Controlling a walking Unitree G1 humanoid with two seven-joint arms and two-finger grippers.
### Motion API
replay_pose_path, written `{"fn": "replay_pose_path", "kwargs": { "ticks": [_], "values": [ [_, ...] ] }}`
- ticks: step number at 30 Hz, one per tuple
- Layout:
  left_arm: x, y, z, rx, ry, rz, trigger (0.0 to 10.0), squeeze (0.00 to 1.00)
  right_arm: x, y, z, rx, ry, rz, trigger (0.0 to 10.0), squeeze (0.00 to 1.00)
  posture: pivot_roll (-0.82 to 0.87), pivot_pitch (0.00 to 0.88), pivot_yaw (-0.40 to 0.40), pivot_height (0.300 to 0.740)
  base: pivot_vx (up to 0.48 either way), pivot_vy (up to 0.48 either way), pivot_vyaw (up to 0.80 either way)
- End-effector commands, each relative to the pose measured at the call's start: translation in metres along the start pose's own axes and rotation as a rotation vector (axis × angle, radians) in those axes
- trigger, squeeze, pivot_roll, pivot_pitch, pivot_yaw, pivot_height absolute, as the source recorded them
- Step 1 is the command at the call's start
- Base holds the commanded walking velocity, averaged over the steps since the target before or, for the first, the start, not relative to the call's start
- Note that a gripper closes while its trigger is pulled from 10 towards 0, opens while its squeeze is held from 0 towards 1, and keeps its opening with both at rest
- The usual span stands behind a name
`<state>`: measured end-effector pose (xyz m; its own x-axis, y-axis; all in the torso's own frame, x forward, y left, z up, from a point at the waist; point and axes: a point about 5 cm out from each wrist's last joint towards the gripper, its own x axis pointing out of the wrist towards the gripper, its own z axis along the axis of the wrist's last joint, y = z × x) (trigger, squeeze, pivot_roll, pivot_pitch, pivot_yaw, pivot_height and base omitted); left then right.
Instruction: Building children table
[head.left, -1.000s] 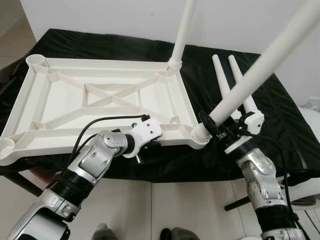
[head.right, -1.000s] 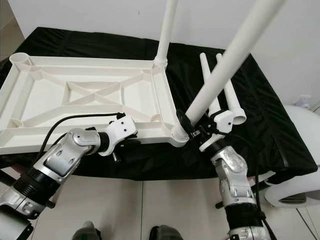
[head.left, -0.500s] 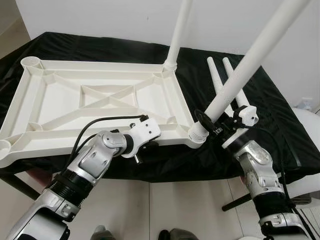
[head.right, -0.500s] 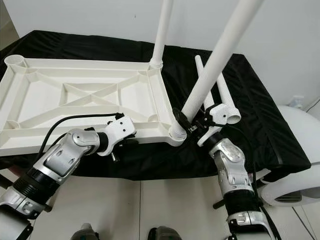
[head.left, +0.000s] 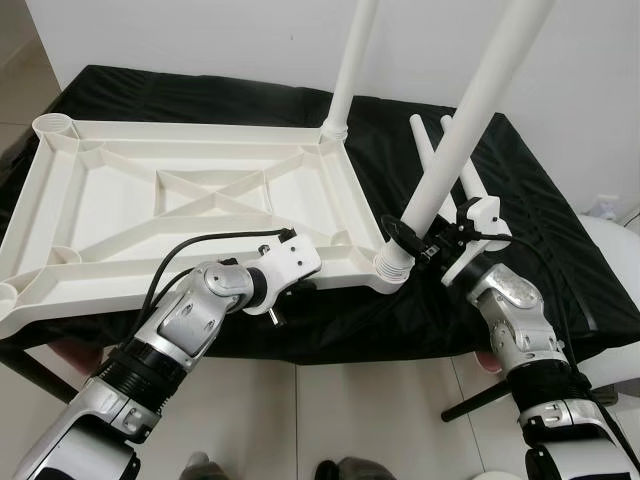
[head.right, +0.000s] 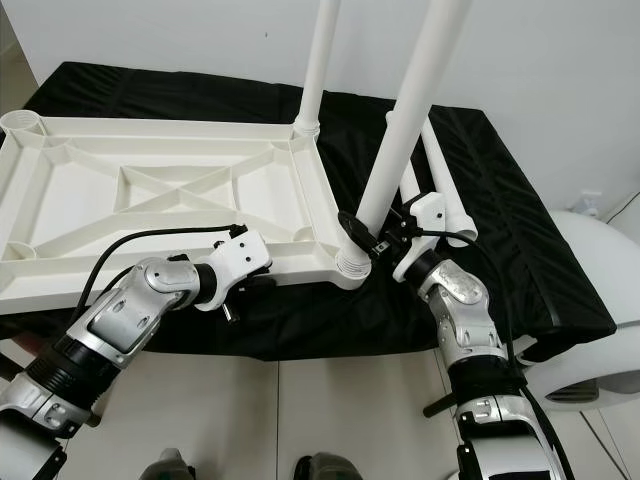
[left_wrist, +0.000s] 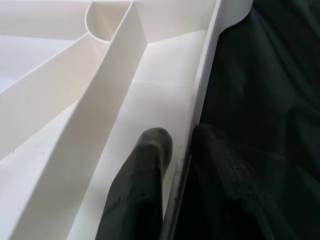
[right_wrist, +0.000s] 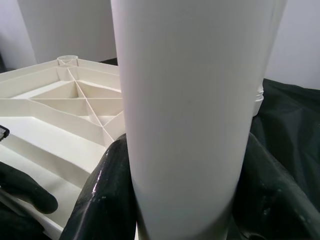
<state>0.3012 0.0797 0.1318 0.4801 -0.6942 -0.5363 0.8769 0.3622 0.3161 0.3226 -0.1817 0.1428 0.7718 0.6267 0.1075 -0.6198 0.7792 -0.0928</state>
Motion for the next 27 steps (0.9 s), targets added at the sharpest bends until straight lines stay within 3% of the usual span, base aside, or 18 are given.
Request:
{"fn": "replay_pose_path", "kwargs": {
  "ticks": [1,6,14,23,27],
  "values": [
    [-0.018,0.02,0.014,0.054,-0.047,0.098,10.0,0.0,-0.049,-0.016,-0.065,0.163,0.333,-0.213,10.0,0.0,0.05,0.06,-0.061,0.74,0.0,0.0,0.0],
    [-0.019,0.021,0.014,0.055,-0.044,0.1,10.0,0.0,-0.044,-0.02,-0.061,0.237,0.284,-0.253,10.0,0.0,0.05,0.063,-0.061,0.74,0.0,0.0,0.0],
    [-0.019,0.021,0.014,0.054,-0.044,0.1,10.0,0.0,-0.042,-0.021,-0.066,0.214,0.315,-0.27,10.0,0.0,0.05,0.065,-0.061,0.74,0.0,0.0,0.0],
    [-0.019,0.021,0.014,0.052,-0.047,0.108,10.0,0.0,-0.043,-0.012,-0.069,0.158,0.317,-0.223,10.0,0.0,0.05,0.066,-0.07,0.74,0.0,0.0,0.0],
    [-0.02,0.021,0.014,0.049,-0.047,0.112,10.0,0.0,-0.046,0.0,-0.072,0.147,0.29,-0.207,10.0,0.0,0.06,0.067,-0.073,0.74,0.0,0.0,0.0]
  ]
}}
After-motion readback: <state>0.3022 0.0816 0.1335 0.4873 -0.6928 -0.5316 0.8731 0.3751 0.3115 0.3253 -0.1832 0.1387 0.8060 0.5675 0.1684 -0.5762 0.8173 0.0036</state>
